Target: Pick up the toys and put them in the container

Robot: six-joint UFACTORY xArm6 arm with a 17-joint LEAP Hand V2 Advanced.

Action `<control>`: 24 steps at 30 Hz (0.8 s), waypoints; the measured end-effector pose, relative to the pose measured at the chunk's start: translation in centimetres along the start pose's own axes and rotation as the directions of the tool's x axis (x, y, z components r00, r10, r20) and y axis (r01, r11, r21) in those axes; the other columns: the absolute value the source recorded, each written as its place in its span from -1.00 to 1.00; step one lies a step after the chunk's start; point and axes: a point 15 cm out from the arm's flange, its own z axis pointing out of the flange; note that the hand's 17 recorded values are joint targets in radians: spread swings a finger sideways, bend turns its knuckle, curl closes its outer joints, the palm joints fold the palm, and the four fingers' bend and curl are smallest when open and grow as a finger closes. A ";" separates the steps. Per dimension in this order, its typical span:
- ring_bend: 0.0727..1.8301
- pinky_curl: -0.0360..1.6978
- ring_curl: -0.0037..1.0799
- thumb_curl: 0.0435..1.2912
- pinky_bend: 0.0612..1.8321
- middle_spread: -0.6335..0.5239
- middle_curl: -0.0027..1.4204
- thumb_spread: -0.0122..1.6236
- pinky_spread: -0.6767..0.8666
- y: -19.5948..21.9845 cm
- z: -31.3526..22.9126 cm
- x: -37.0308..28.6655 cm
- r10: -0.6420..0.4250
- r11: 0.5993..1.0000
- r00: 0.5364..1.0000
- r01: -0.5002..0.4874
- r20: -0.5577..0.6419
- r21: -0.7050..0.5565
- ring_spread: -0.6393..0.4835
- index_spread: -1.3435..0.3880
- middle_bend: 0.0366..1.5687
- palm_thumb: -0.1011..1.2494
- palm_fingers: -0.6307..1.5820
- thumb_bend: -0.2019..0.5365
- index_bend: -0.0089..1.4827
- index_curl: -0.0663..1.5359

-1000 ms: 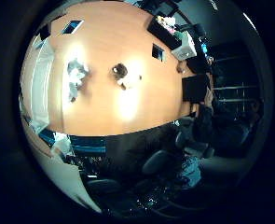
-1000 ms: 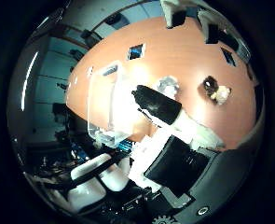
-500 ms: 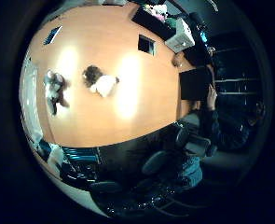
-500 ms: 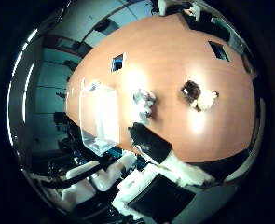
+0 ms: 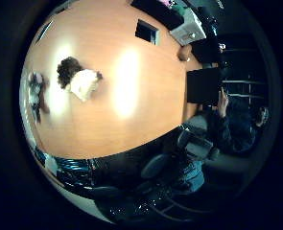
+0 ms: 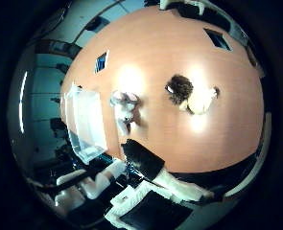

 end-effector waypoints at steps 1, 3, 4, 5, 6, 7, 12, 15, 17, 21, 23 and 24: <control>-0.62 -0.81 -0.68 -0.68 -0.52 -0.02 -0.50 0.33 0.37 -0.1 0.8 0.1 -0.001 1.000 1.000 0.001 -0.002 -0.012 0.35 0.12 -0.70 -0.39 -0.20 -0.54 -0.77 -0.52; -0.63 -0.80 -0.67 -0.68 -0.53 -0.01 -0.50 0.31 0.37 -0.6 2.2 0.6 -0.004 1.000 1.000 0.004 -0.013 -0.023 0.36 0.13 -0.71 -0.43 -0.21 -0.54 -0.77 -0.53; -0.64 -0.79 -0.66 -0.68 -0.53 0.01 -0.50 0.30 0.37 -0.7 2.9 0.7 -0.005 1.000 1.000 0.004 -0.016 -0.030 0.37 0.14 -0.72 -0.44 -0.21 -0.54 -0.77 -0.53; -0.64 -0.78 -0.66 -0.68 -0.54 0.02 -0.50 0.29 0.37 -0.8 3.5 0.8 -0.003 0.999 1.000 0.002 -0.016 -0.036 0.38 0.15 -0.72 -0.46 -0.22 -0.53 -0.77 -0.54; -0.64 -0.78 -0.66 -0.68 -0.55 0.02 -0.50 0.29 0.37 -0.9 3.9 0.8 -0.001 0.999 1.000 0.001 -0.014 -0.041 0.39 0.16 -0.72 -0.48 -0.22 -0.53 -0.77 -0.54; -0.65 -0.77 -0.65 -0.68 -0.56 0.02 -0.51 0.28 0.37 -1.0 4.4 0.9 -0.001 0.999 1.000 0.000 -0.013 -0.042 0.39 0.16 -0.72 -0.48 -0.22 -0.53 -0.77 -0.54; -0.65 -0.75 -0.64 -0.67 -0.58 0.03 -0.51 0.27 0.37 -1.4 6.8 1.4 -0.008 0.998 1.000 0.007 -0.016 -0.060 0.39 0.19 -0.72 -0.51 -0.21 -0.53 -0.77 -0.56; -0.66 -0.73 -0.63 -0.67 -0.58 0.07 -0.51 0.25 0.38 -1.3 8.5 1.1 -0.008 0.997 1.000 0.008 0.001 -0.083 0.40 0.20 -0.71 -0.52 -0.20 -0.52 -0.77 -0.56; -0.66 -0.72 -0.62 -0.66 -0.58 0.11 -0.51 0.25 0.39 -1.3 9.4 1.0 -0.008 0.995 1.000 0.009 0.010 -0.096 0.42 0.21 -0.72 -0.52 -0.21 -0.52 -0.77 -0.57; -0.65 -0.71 -0.61 -0.66 -0.59 0.17 -0.52 0.25 0.40 -1.0 10.8 1.0 -0.008 0.993 1.000 0.009 0.013 -0.122 0.45 0.23 -0.72 -0.53 -0.21 -0.53 -0.78 -0.57; -0.65 -0.70 -0.60 -0.66 -0.59 0.18 -0.52 0.25 0.40 -1.2 11.7 1.0 -0.008 0.992 1.000 0.010 0.014 -0.126 0.46 0.24 -0.72 -0.53 -0.21 -0.53 -0.78 -0.58; -0.65 -0.70 -0.60 -0.66 -0.59 0.20 -0.52 0.25 0.40 -1.3 12.1 1.0 -0.009 0.992 1.000 0.011 0.014 -0.126 0.46 0.24 -0.72 -0.53 -0.21 -0.53 -0.78 -0.58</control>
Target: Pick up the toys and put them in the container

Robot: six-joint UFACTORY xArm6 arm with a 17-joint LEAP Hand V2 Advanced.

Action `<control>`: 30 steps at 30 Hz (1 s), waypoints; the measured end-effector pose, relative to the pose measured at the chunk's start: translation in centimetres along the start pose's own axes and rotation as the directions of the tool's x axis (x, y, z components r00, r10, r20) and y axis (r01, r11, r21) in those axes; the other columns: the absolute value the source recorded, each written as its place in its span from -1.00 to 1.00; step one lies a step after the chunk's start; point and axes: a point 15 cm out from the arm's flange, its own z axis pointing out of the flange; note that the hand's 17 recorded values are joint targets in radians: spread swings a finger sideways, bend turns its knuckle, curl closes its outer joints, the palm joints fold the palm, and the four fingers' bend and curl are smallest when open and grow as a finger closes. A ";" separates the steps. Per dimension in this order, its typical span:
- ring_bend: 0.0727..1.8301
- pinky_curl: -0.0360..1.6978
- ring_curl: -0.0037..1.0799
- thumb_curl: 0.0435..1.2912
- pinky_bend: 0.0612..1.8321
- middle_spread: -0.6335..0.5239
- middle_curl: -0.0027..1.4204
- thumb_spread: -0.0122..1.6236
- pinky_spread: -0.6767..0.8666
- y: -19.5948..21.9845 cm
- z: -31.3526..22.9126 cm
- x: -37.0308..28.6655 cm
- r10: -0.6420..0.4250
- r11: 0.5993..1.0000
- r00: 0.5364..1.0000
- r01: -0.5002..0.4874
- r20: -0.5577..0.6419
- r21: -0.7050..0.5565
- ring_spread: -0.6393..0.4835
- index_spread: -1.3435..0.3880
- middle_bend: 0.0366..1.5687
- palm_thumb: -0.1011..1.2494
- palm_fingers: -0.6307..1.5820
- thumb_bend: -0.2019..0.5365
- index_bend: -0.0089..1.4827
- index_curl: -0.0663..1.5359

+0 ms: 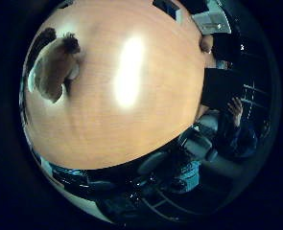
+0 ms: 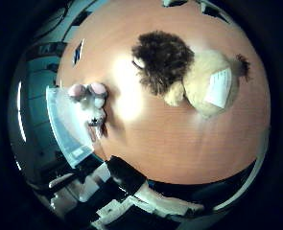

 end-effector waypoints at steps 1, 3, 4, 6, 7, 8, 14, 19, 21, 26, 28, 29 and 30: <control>-0.65 -0.69 -0.60 -0.66 -0.59 0.20 -0.52 0.25 0.41 -0.1 0.5 -0.1 -0.001 1.000 1.000 0.001 0.004 -0.004 0.46 0.24 -0.72 -0.53 -0.21 -0.53 -0.78 -0.58; -0.64 -0.69 -0.60 -0.66 -0.59 0.22 -0.52 0.25 0.41 -0.3 1.6 -0.4 -0.002 1.000 1.000 0.002 0.014 -0.016 0.46 0.24 -0.72 -0.53 -0.21 -0.53 -0.78 -0.58; -0.64 -0.69 -0.60 -0.66 -0.59 0.24 -0.52 0.25 0.41 -0.4 1.8 -0.5 -0.001 1.000 1.000 0.002 0.016 -0.019 0.46 0.25 -0.72 -0.53 -0.21 -0.53 -0.78 -0.58; -0.63 -0.68 -0.59 -0.66 -0.59 0.26 -0.52 0.24 0.41 -0.6 2.4 -0.8 -0.007 1.000 1.000 0.007 0.022 -0.027 0.47 0.25 -0.71 -0.54 -0.20 -0.53 -0.78 -0.58; -0.62 -0.68 -0.59 -0.66 -0.59 0.27 -0.52 0.24 0.42 -0.7 2.8 -1.1 -0.011 0.999 1.000 0.012 0.026 -0.034 0.47 0.26 -0.72 -0.54 -0.20 -0.53 -0.78 -0.58; -0.61 -0.68 -0.59 -0.66 -0.59 0.27 -0.53 0.24 0.42 -0.9 3.2 -1.4 -0.017 0.999 0.999 0.018 0.028 -0.041 0.47 0.26 -0.72 -0.54 -0.19 -0.53 -0.77 -0.58; -0.44 -0.70 -0.55 -0.65 -0.60 0.20 -0.52 0.25 0.41 -0.8 4.1 -1.9 -0.025 0.998 0.999 0.027 0.040 -0.062 0.25 0.28 -0.66 -0.46 0.00 -0.49 -0.77 -0.58; -0.13 -0.72 -0.40 -0.61 -0.42 -0.18 -0.41 0.32 -0.08 -0.7 3.9 -1.9 -0.032 0.997 0.999 0.034 0.042 -0.062 -0.22 0.16 -0.40 -0.18 0.55 -0.46 -0.72 -0.53; -0.04 -0.64 -0.29 -0.59 -0.23 -0.26 -0.31 0.35 -0.35 -0.7 3.4 -1.8 -0.034 0.998 0.999 0.036 0.036 -0.056 -0.27 0.12 -0.19 -0.06 0.76 -0.46 -0.56 -0.44; 0.28 -0.43 -0.02 -0.60 0.22 -0.22 -0.07 0.43 -0.47 0.5 0.7 -1.1 -0.016 0.999 0.999 0.017 0.035 -0.034 -0.27 0.15 0.36 0.07 0.75 -0.49 0.07 -0.12; 0.37 -0.36 0.06 -0.62 0.32 -0.19 -0.01 0.49 -0.44 1.5 -0.5 -0.6 0.005 1.000 0.999 -0.004 0.046 -0.019 -0.27 0.18 0.49 0.11 0.69 -0.47 0.24 -0.04; 0.39 -0.34 0.08 -0.61 0.34 -0.19 0.00 0.51 -0.43 2.1 -1.4 -0.4 0.023 1.000 0.998 -0.023 0.056 -0.004 -0.27 0.19 0.52 0.16 0.68 -0.42 0.29 -0.02; 0.42 -0.31 0.12 -0.61 0.38 -0.18 0.02 0.55 -0.42 2.6 -2.5 -0.2 0.035 0.999 0.997 -0.036 0.067 0.014 -0.26 0.21 0.57 0.23 0.65 -0.39 0.36 0.02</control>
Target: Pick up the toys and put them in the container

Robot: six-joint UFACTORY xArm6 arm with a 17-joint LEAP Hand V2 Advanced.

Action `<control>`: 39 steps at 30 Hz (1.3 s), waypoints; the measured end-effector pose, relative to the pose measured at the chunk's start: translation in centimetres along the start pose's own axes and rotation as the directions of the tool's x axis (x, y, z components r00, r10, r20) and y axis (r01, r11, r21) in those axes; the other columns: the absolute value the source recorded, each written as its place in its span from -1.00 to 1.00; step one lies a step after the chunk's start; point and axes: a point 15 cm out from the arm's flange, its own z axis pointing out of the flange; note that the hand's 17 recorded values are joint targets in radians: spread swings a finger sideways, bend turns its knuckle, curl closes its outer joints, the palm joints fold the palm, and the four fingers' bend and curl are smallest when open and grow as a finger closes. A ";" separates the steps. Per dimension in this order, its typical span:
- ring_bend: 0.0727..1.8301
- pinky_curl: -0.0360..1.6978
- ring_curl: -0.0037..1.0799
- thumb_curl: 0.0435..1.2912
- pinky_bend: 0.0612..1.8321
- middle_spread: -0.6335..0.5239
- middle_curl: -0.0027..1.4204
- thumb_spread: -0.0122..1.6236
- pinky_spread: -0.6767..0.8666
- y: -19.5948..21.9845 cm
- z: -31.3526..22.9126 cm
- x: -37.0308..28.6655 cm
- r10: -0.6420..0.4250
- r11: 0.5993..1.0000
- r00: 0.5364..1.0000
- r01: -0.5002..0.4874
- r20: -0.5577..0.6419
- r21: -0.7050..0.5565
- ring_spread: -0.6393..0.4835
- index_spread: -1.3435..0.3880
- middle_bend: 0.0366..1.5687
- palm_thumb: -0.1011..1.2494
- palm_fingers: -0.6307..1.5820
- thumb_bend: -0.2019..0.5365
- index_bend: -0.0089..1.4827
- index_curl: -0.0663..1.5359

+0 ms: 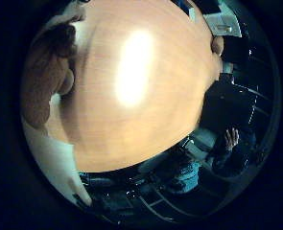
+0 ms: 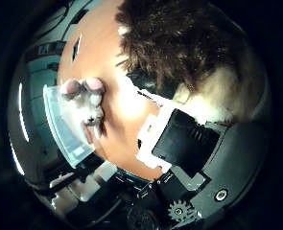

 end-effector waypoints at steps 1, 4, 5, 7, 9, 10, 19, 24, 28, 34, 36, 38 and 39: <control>0.45 -0.28 0.16 -0.59 0.41 -0.17 0.04 0.59 -0.41 0.4 -1.2 -0.2 0.006 1.000 1.000 -0.006 0.013 0.017 -0.26 0.24 0.62 0.34 0.63 -0.31 0.41 0.04; 0.48 -0.21 0.22 -0.57 0.45 -0.15 0.06 0.62 -0.38 1.9 -5.2 -1.6 0.001 0.999 0.999 -0.003 0.044 0.053 -0.26 0.27 0.68 0.46 0.59 -0.28 0.49 0.08; 0.49 -0.19 0.24 -0.56 0.45 -0.15 0.06 0.63 -0.37 2.6 -6.6 -2.2 -0.003 0.998 0.999 0.001 0.048 0.055 -0.25 0.28 0.70 0.47 0.58 -0.30 0.51 0.08; 0.49 -0.15 0.28 -0.55 0.45 -0.14 0.06 0.64 -0.37 4.1 -9.6 -3.2 -0.005 0.998 0.999 0.002 0.046 0.064 -0.26 0.29 0.72 0.50 0.57 -0.33 0.53 0.09; 0.49 -0.13 0.30 -0.54 0.44 -0.14 0.06 0.65 -0.36 5.7 -13.0 -4.4 -0.009 0.997 0.999 0.006 0.033 0.080 -0.26 0.30 0.73 0.51 0.56 -0.36 0.54 0.09; 0.49 -0.11 0.31 -0.54 0.44 -0.14 0.06 0.65 -0.36 6.3 -14.6 -5.1 -0.013 0.996 1.000 0.011 0.024 0.091 -0.26 0.30 0.74 0.52 0.56 -0.38 0.54 0.09; 0.45 0.01 0.40 -0.53 0.38 -0.13 0.04 0.66 -0.36 9.3 -26.5 -17.7 -0.162 0.964 0.987 0.157 0.006 0.215 -0.28 0.32 0.75 0.54 0.56 -0.48 0.56 0.08; 0.45 0.06 0.43 -0.52 0.34 -0.13 0.03 0.66 -0.36 9.8 -30.8 -26.0 -0.245 0.930 0.969 0.238 -0.010 0.281 -0.28 0.33 0.75 0.54 0.57 -0.48 0.57 0.07; 0.44 0.10 0.44 -0.52 0.32 -0.13 0.03 0.66 -0.38 10.3 -32.8 -33.3 -0.325 0.899 0.946 0.304 0.015 0.316 -0.28 0.33 0.75 0.54 0.57 -0.48 0.57 0.06; 0.43 0.15 0.47 -0.51 0.29 -0.13 0.02 0.66 -0.40 11.4 -34.6 -42.9 -0.440 0.845 0.898 0.405 0.025 0.349 -0.28 0.33 0.75 0.54 0.57 -0.48 0.57 0.06; 0.43 0.16 0.48 -0.51 0.28 -0.13 0.02 0.66 -0.40 11.9 -34.7 -45.9 -0.476 0.830 0.879 0.437 0.031 0.346 -0.28 0.33 0.75 0.54 0.57 -0.48 0.57 0.06; 0.43 0.17 0.48 -0.51 0.27 -0.13 0.02 0.66 -0.40 12.6 -34.9 -48.6 -0.511 0.812 0.859 0.469 0.032 0.348 -0.29 0.33 0.75 0.54 0.57 -0.48 0.57 0.06; 0.43 0.18 0.49 -0.51 0.27 -0.13 0.02 0.66 -0.40 12.8 -34.9 -49.7 -0.523 0.805 0.852 0.480 0.034 0.347 -0.29 0.33 0.75 0.54 0.57 -0.48 0.57 0.06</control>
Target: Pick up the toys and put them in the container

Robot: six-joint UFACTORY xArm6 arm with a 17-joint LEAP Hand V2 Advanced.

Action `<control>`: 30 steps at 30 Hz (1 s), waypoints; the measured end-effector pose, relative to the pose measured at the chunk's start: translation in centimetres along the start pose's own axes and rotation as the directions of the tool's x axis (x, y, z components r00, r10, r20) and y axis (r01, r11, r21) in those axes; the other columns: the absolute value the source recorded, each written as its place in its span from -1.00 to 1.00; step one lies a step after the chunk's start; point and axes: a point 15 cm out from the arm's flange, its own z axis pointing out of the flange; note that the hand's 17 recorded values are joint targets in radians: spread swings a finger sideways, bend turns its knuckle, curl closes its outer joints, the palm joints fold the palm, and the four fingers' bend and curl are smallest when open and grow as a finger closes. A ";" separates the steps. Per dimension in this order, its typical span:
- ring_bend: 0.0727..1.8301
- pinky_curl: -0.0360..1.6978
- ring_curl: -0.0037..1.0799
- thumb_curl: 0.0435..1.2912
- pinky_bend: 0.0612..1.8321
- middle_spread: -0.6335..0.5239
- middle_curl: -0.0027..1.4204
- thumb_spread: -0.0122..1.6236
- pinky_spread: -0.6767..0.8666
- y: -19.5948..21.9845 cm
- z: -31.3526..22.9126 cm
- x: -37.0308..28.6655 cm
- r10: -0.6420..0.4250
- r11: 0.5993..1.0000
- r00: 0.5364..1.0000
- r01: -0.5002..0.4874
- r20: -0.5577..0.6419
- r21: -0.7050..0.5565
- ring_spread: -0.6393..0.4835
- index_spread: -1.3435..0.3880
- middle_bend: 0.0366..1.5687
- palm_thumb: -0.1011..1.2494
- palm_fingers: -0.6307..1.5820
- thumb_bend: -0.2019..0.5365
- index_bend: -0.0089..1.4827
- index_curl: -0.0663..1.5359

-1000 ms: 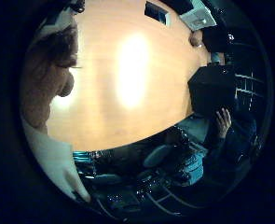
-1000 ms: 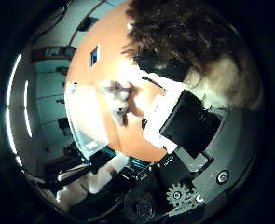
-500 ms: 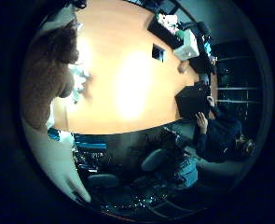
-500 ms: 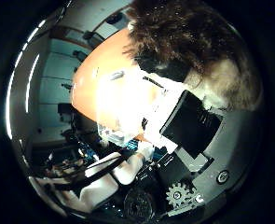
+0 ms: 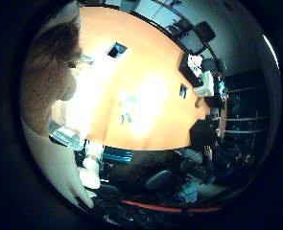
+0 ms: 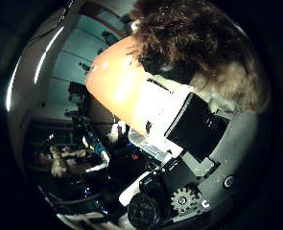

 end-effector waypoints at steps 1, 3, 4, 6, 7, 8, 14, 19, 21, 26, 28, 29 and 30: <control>0.42 0.18 0.49 -0.51 0.27 -0.13 0.02 0.66 -0.40 -0.3 0.1 -1.0 -0.011 1.000 1.000 0.011 0.006 -0.001 -0.29 0.33 0.75 0.54 0.57 -0.48 0.57 0.06; 0.42 0.19 0.49 -0.51 0.26 -0.13 0.01 0.66 -0.39 -0.8 0.4 -2.8 -0.032 0.999 0.999 0.033 0.017 -0.003 -0.29 0.33 0.75 0.54 0.57 -0.47 0.57 0.06; 0.42 0.20 0.50 -0.50 0.26 -0.13 0.01 0.66 -0.39 -1.0 0.6 -3.6 -0.044 0.999 0.999 0.044 0.022 -0.005 -0.29 0.33 0.75 0.55 0.57 -0.47 0.57 0.06; 0.42 0.20 0.50 -0.50 0.25 -0.13 0.01 0.66 -0.39 -1.4 0.9 -5.1 -0.061 0.998 0.998 0.061 0.032 -0.006 -0.29 0.33 0.75 0.55 0.57 -0.47 0.57 0.06; 0.42 0.21 0.50 -0.50 0.25 -0.13 0.01 0.66 -0.39 -1.7 0.9 -5.7 -0.069 0.998 0.997 0.069 0.034 0.001 -0.29 0.33 0.75 0.55 0.57 -0.47 0.57 0.06; 0.42 0.21 0.51 -0.50 0.24 -0.13 0.01 0.66 -0.40 -2.2 0.9 -6.5 -0.081 0.997 0.996 0.080 0.036 0.018 -0.29 0.33 0.75 0.55 0.57 -0.47 0.57 0.06; 0.41 0.23 0.52 -0.50 0.23 -0.13 0.01 0.67 -0.40 -4.1 1.8 -9.5 -0.128 0.990 0.991 0.125 0.046 0.059 -0.30 0.33 0.75 0.53 0.57 -0.48 0.57 0.06; 0.40 0.23 0.51 -0.52 0.22 -0.14 0.01 0.68 -0.41 -4.9 3.7 -9.5 -0.125 0.991 0.991 0.122 0.051 0.052 -0.30 0.31 0.70 0.45 0.53 -0.50 0.50 0.04; 0.37 0.20 0.46 -0.54 0.18 -0.15 -0.01 0.68 -0.43 -5.0 4.4 -9.4 -0.123 0.991 0.991 0.120 0.053 0.051 -0.29 0.30 0.65 0.36 0.51 -0.53 0.37 0.02; 0.32 0.04 0.28 -0.58 -0.08 -0.20 -0.09 0.63 -0.58 -4.6 6.5 -8.5 -0.106 0.994 0.993 0.105 0.054 0.027 -0.31 0.21 0.47 0.19 0.21 -0.51 -0.17 -0.07; 0.33 0.02 0.25 -0.59 -0.24 -0.22 -0.10 0.61 -0.48 -4.4 7.3 -8.1 -0.097 0.995 0.994 0.097 0.054 0.013 -0.31 0.16 0.43 0.15 0.06 -0.51 -0.25 -0.10; 0.30 0.01 0.21 -0.60 -0.28 -0.24 -0.13 0.59 -0.37 -4.2 7.9 -7.9 -0.091 0.996 0.994 0.091 0.055 0.003 -0.32 0.13 0.36 0.11 -0.01 -0.52 -0.30 -0.13; 0.26 0.00 0.17 -0.60 -0.31 -0.25 -0.14 0.58 -0.28 -4.0 8.2 -7.6 -0.087 0.996 0.995 0.088 0.052 -0.004 -0.32 0.11 0.33 0.09 -0.04 -0.51 -0.32 -0.15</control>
